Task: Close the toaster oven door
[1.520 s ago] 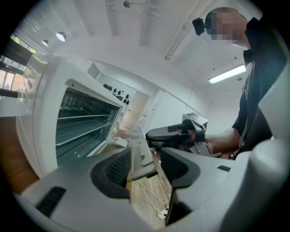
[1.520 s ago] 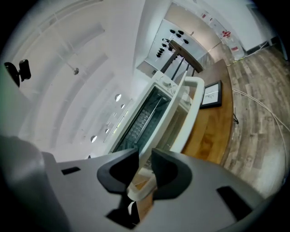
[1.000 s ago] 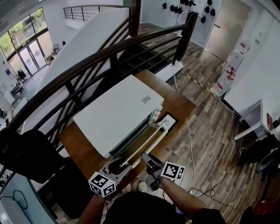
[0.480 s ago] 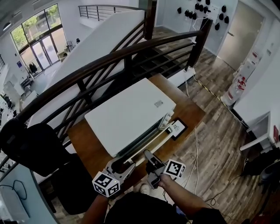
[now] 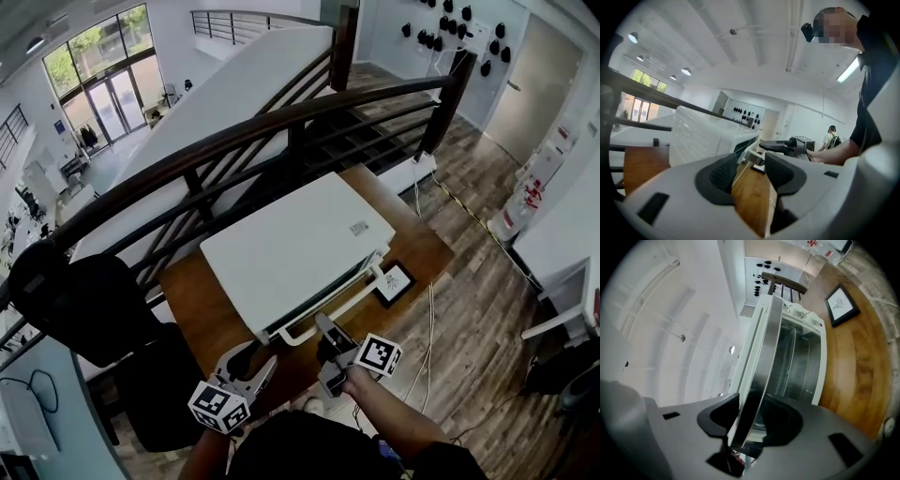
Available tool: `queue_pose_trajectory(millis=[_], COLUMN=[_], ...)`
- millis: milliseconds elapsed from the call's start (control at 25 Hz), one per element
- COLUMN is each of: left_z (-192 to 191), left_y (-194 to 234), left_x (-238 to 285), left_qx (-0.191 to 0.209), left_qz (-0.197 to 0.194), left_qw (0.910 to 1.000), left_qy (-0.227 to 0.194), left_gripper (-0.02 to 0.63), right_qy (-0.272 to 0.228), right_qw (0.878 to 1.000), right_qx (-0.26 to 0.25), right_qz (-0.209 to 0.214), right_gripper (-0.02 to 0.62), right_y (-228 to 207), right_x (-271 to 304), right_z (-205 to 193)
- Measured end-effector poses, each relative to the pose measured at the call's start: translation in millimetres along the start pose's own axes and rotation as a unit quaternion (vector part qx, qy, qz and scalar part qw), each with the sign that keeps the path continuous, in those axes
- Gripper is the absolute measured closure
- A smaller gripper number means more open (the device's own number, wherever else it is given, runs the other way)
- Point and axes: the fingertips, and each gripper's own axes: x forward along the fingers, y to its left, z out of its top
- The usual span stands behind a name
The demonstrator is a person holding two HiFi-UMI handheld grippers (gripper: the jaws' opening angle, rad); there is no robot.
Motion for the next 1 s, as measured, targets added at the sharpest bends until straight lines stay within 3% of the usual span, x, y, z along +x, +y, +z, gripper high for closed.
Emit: queue_pose_trajectory(millis=[640, 800, 1000], left_z=[-2, 2, 6], left_y=[18, 17, 16], left_x=[-29, -26, -23], left_qx=[-0.019, -0.014, -0.008], left_qz=[0.033, 0.025, 0.016], left_qw=[0.9992, 0.9995, 0.9997], left_qy=[-0.011, -0.014, -0.018], left_gripper=[0.414, 0.415, 0.414], right_qy=[0.005, 0.01, 0.002], right_qw=[1.0, 0.999, 0.998], right_qx=[-0.016, -0.05, -0.057], right_qz=[0.002, 0.005, 0.007], right_gripper=[0.457, 0.432, 0.371], right_y=[8, 12, 14], right_x=[25, 23, 12], right_z=[5, 5, 9])
